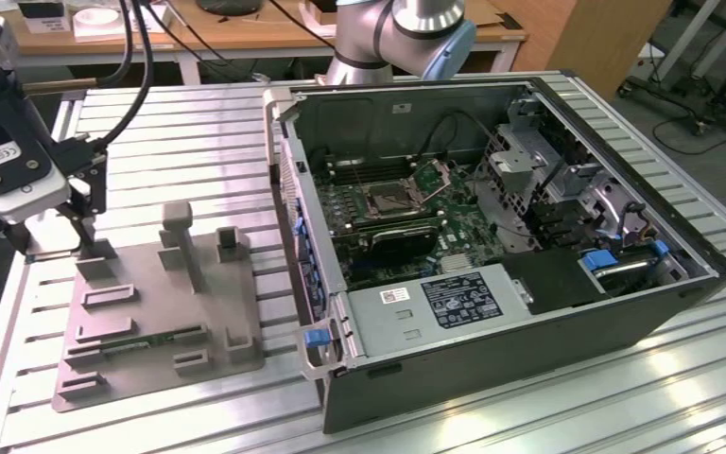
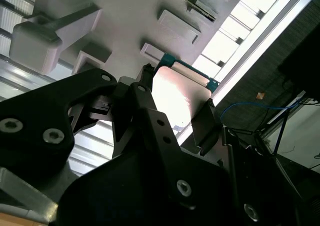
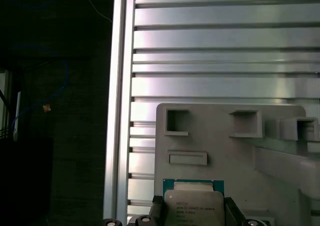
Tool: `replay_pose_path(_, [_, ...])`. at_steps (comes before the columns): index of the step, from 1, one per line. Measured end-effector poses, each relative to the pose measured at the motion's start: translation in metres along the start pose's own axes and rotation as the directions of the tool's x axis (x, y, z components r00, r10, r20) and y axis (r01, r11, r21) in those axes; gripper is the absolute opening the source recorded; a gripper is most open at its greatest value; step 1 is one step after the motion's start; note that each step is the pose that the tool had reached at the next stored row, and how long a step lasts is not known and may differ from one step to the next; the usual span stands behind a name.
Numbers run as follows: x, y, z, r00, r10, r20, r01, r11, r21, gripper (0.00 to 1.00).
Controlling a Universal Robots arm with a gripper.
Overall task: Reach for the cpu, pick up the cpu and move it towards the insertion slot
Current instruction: 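Pick up the cpu and move it towards the insertion slot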
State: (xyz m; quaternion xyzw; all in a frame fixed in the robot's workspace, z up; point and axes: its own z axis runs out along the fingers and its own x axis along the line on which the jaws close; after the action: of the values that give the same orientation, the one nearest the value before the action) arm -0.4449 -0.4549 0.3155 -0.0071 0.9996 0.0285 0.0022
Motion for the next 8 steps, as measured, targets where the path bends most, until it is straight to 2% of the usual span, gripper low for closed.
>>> replay_pose_path(8, [0.0, 0.0002, -0.0028, 1.0, 0.0, -0.0001, 0.0, 1.0, 0.0, 0.55])
